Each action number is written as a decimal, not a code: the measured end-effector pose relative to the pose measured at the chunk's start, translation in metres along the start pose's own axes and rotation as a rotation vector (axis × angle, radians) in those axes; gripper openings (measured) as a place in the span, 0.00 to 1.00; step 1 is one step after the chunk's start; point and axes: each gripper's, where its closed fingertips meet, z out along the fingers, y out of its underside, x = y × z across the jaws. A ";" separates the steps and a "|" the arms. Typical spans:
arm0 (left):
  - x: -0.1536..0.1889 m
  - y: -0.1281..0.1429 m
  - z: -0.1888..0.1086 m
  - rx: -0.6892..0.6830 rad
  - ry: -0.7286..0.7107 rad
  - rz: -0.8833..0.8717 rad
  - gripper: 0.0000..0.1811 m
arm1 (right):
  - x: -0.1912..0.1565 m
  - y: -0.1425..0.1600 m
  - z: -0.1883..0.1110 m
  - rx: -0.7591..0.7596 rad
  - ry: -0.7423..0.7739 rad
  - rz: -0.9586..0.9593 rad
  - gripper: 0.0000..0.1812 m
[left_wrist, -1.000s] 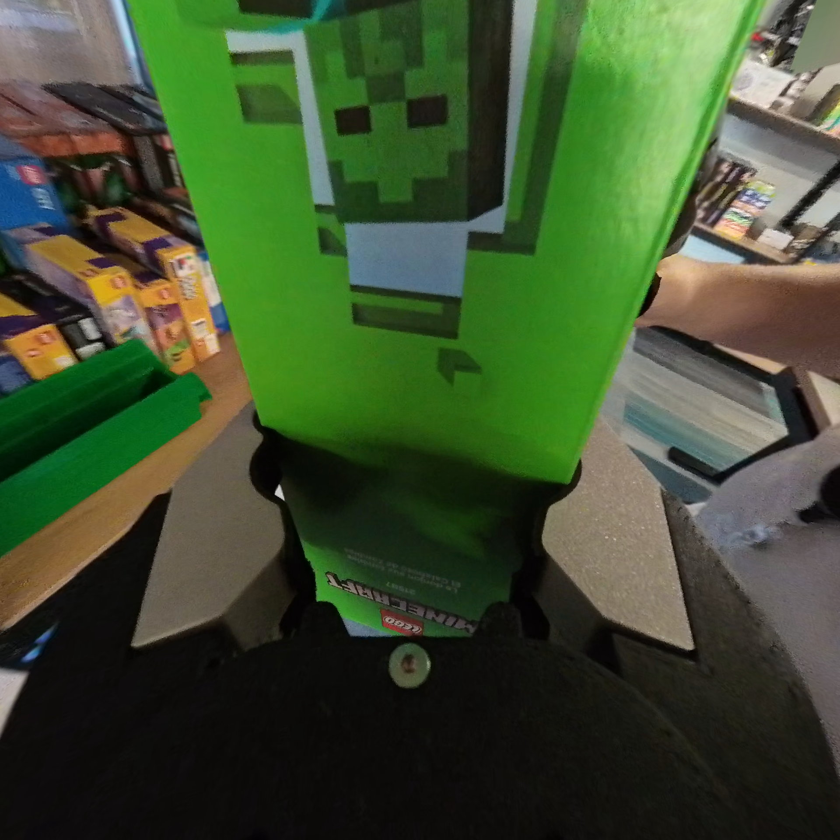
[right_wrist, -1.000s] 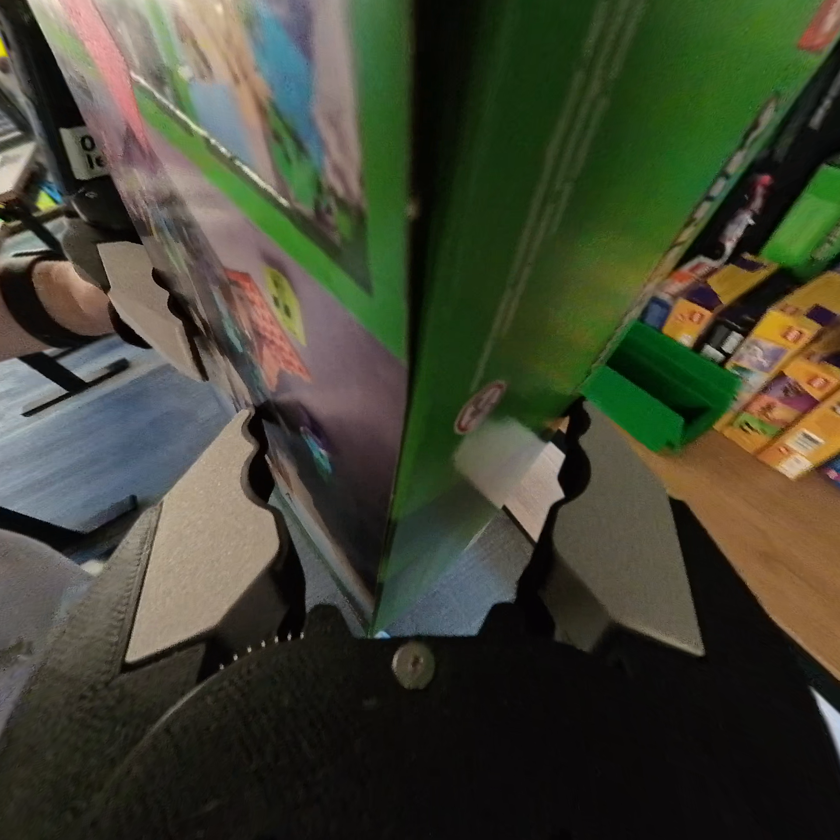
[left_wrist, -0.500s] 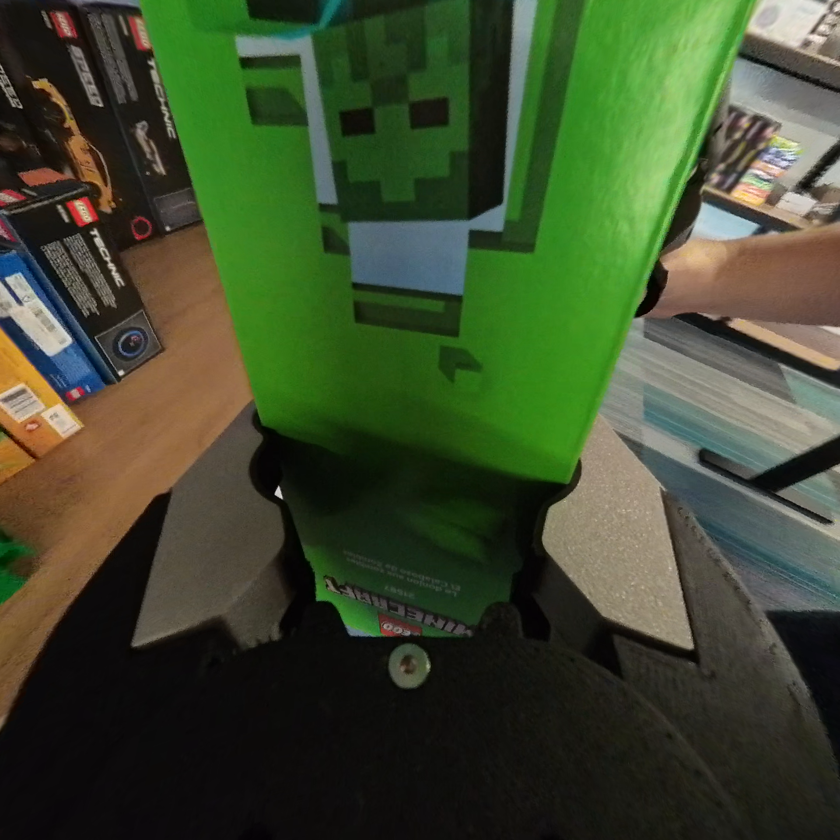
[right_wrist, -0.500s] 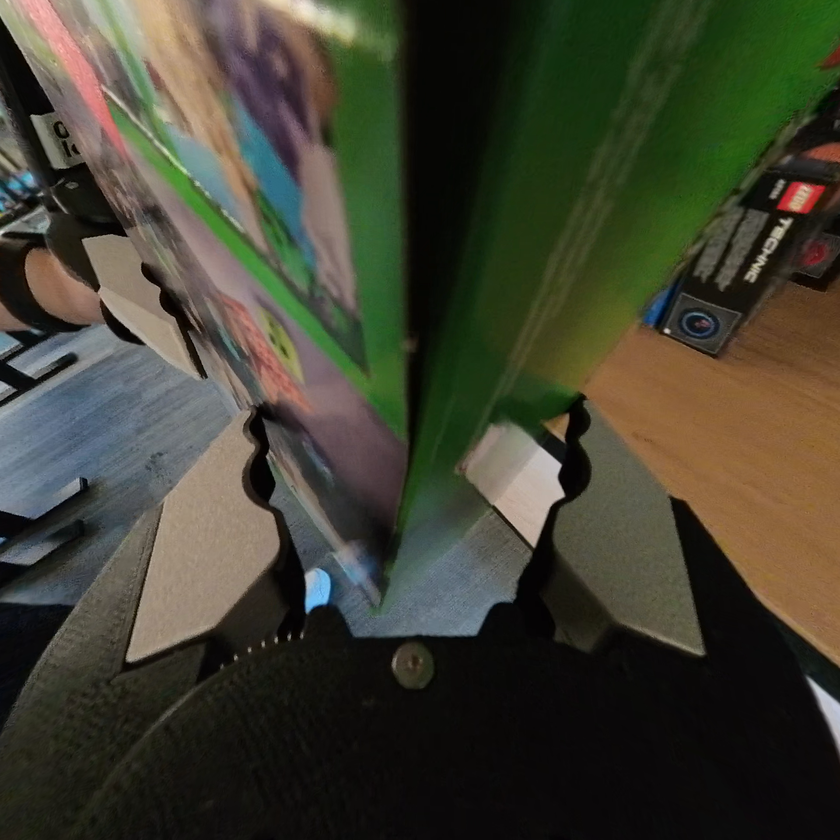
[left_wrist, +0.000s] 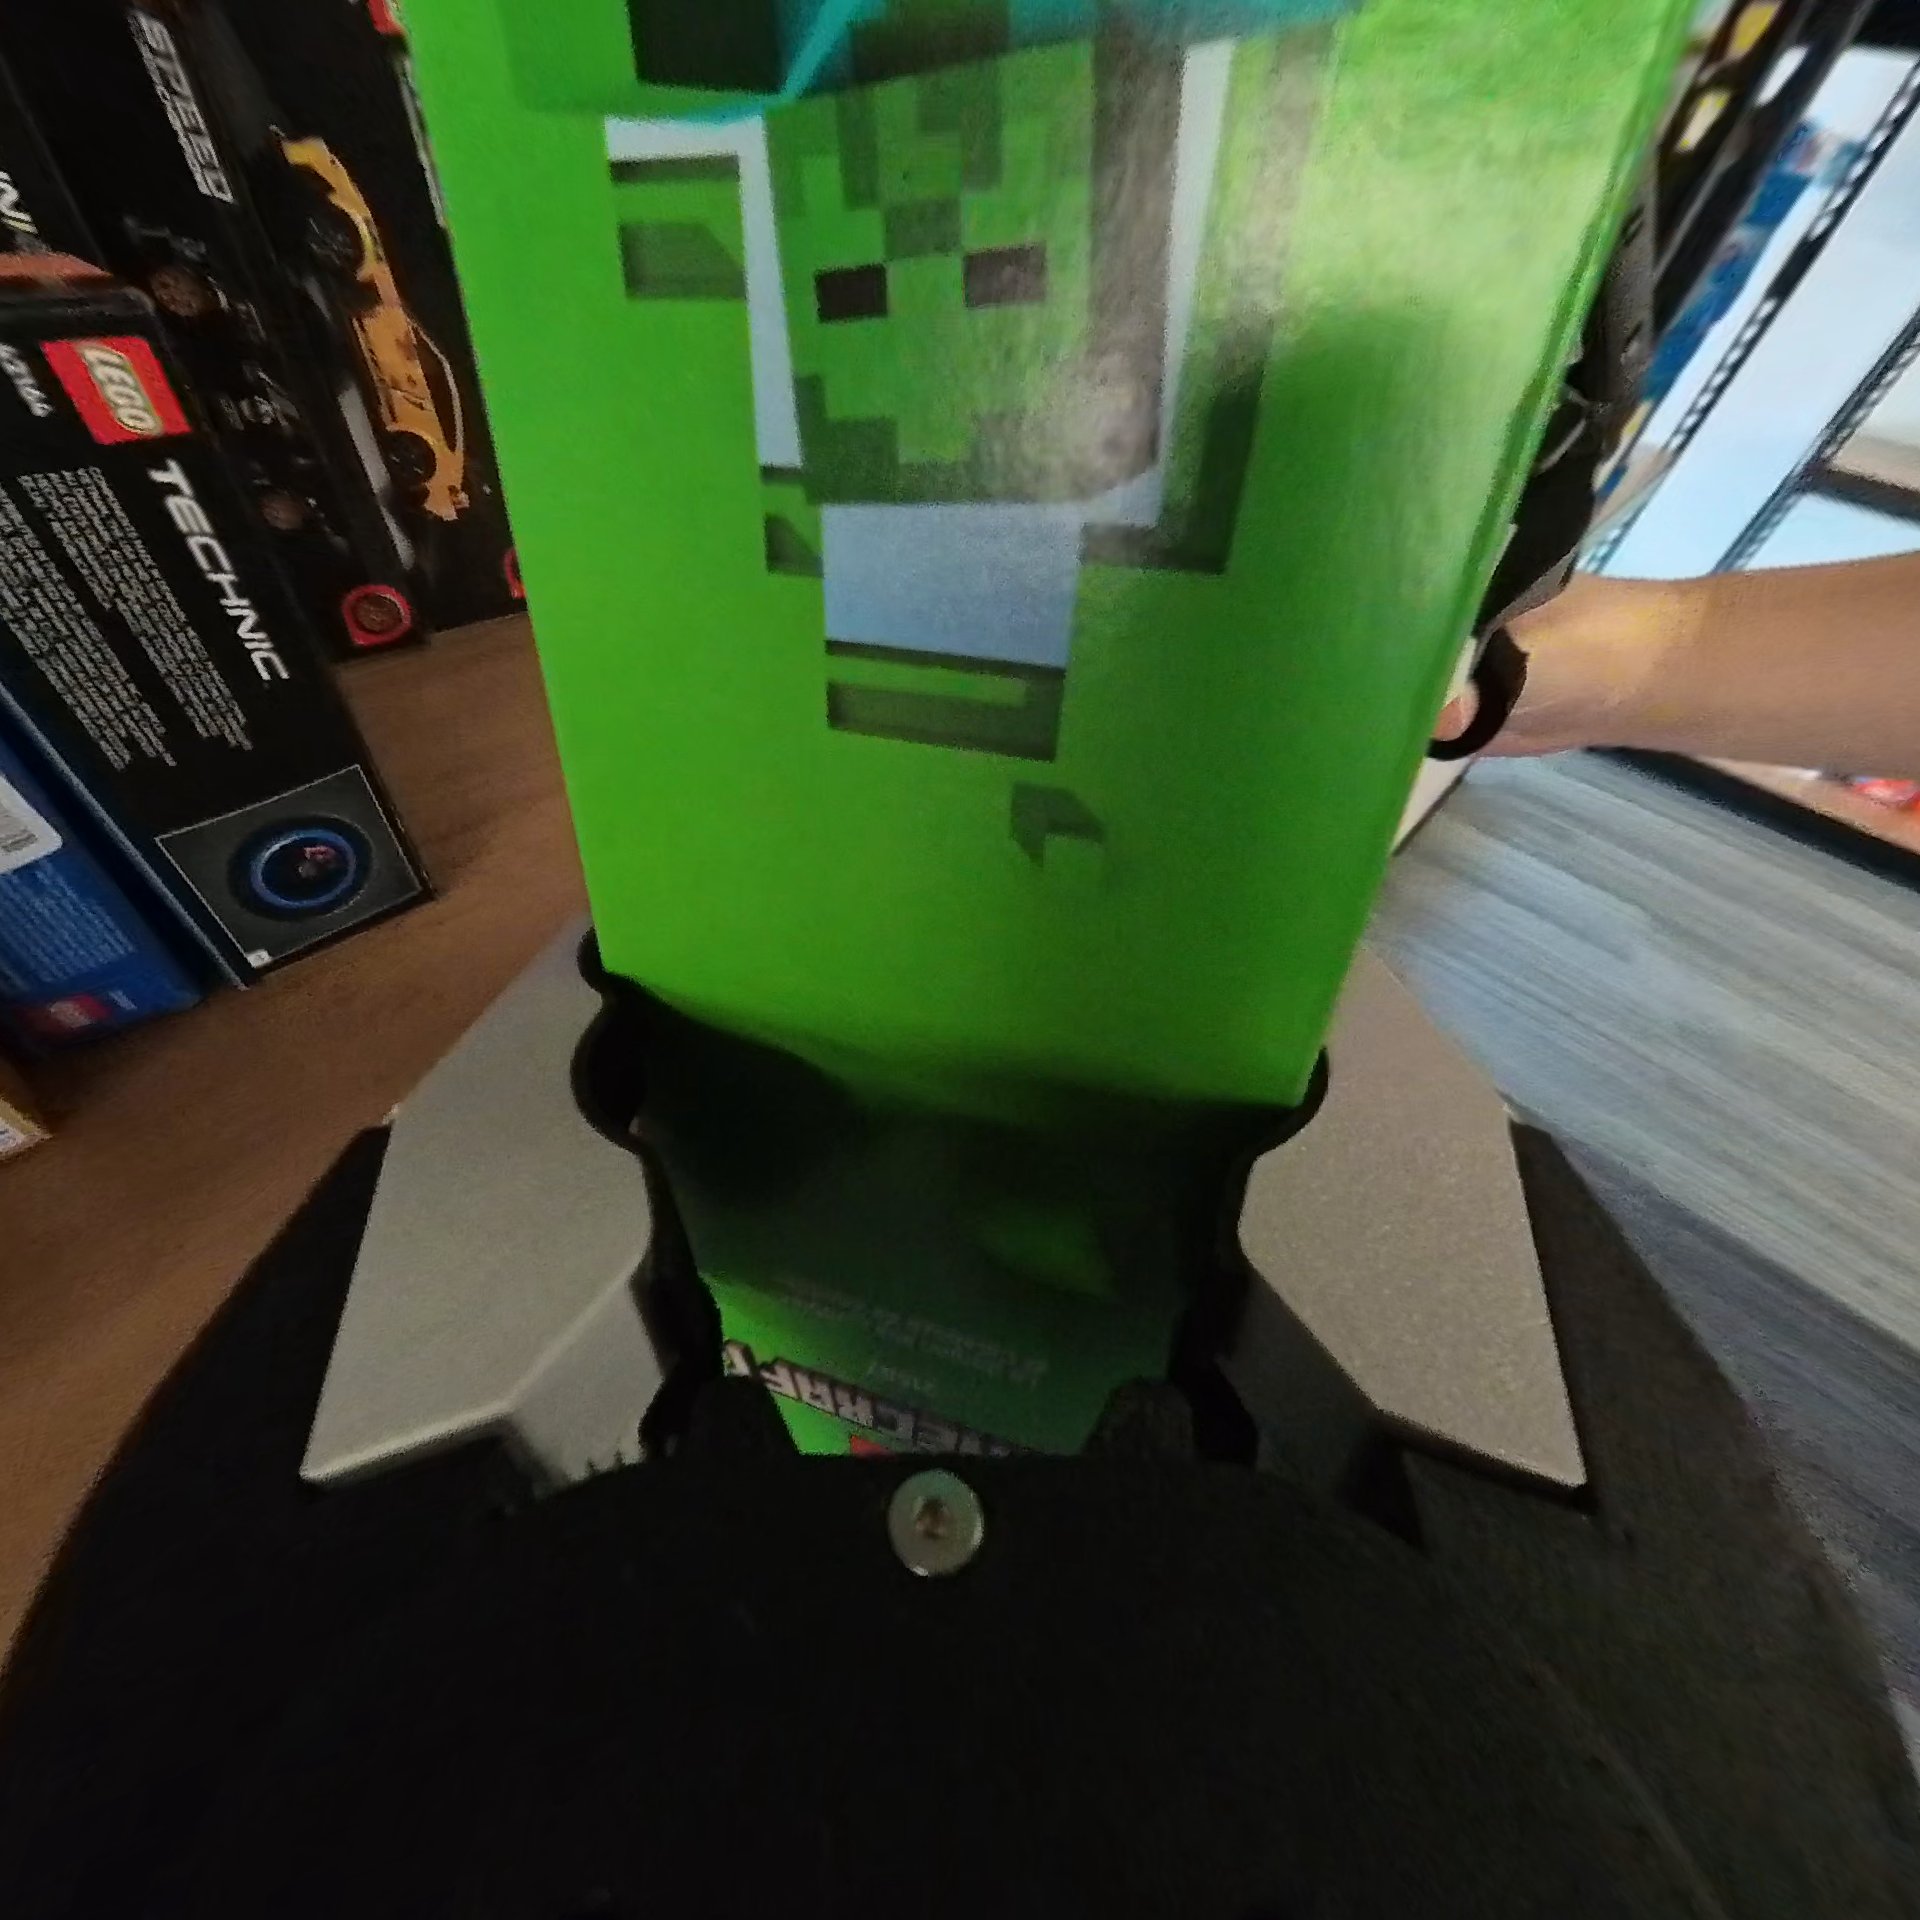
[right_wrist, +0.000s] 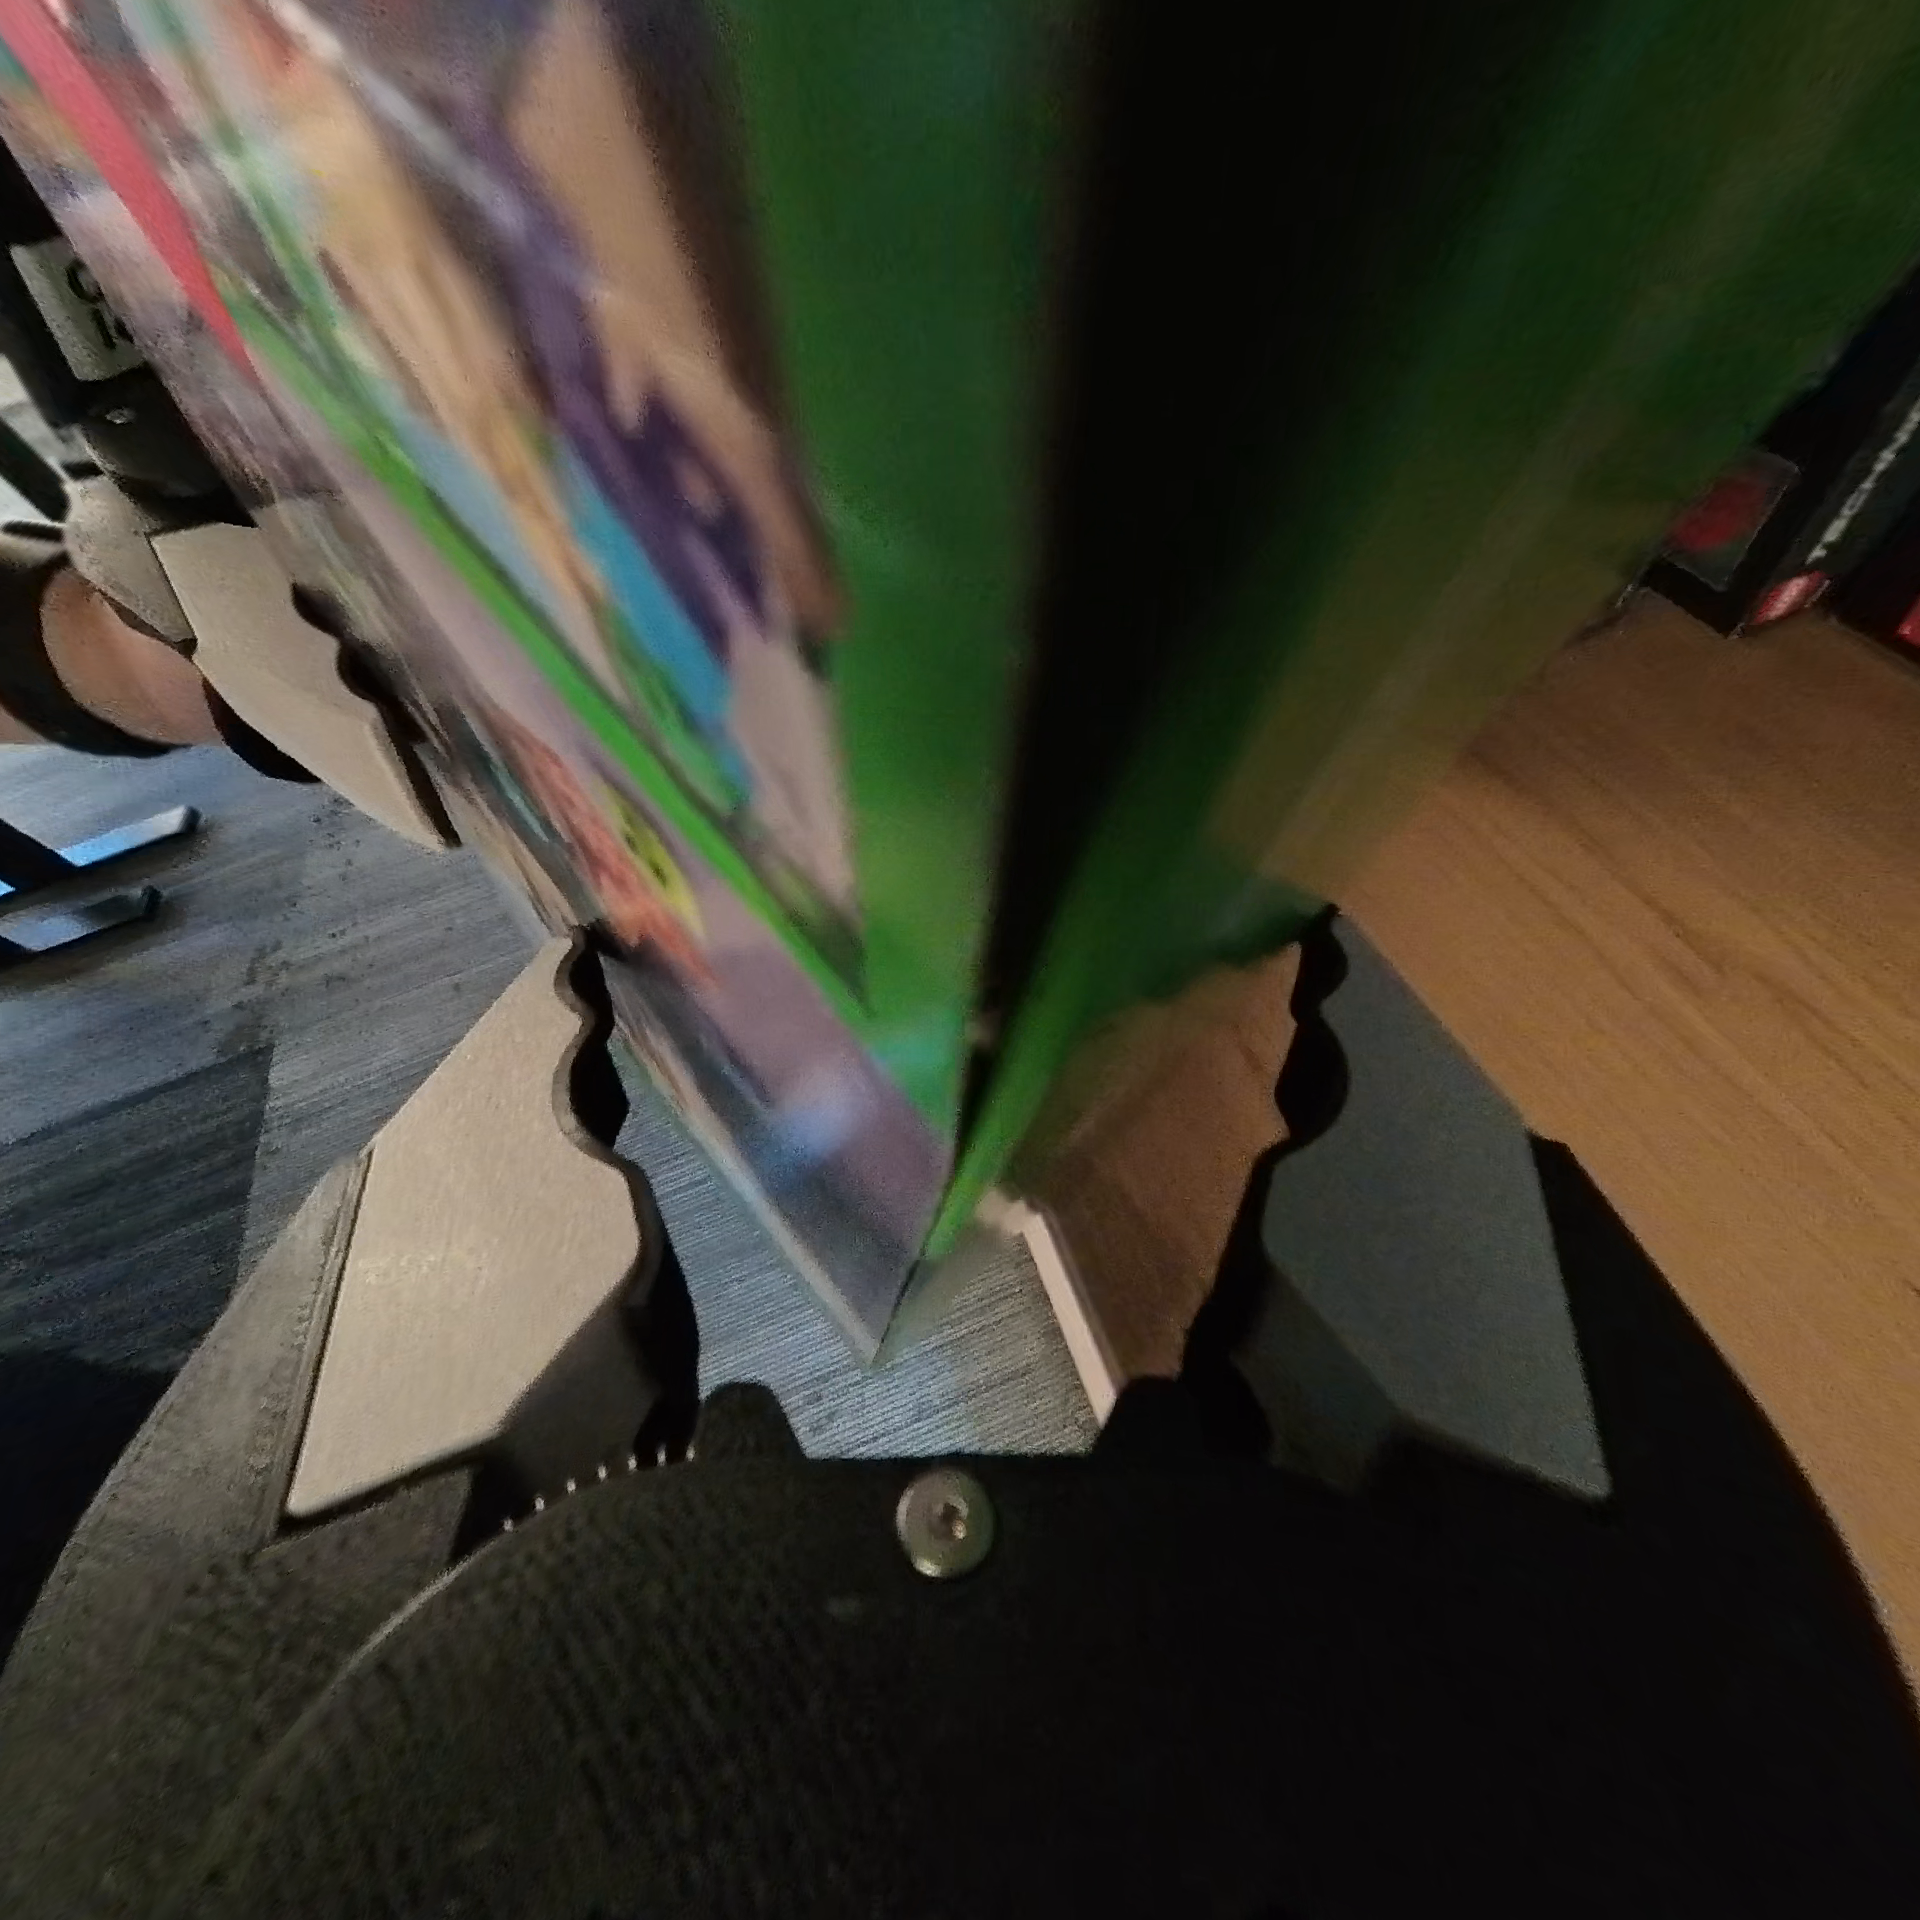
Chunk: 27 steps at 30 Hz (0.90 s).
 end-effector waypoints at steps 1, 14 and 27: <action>-0.003 0.001 0.008 0.002 -0.010 0.013 0.67 | 0.007 0.001 -0.001 0.030 -0.006 -0.009 0.71; -0.045 0.024 0.097 -0.079 -0.352 0.071 0.66 | 0.112 0.014 -0.037 0.280 0.301 0.229 0.62; 0.051 0.014 0.204 -0.115 -0.124 0.146 0.60 | 0.085 0.037 -0.174 0.642 0.575 0.399 0.56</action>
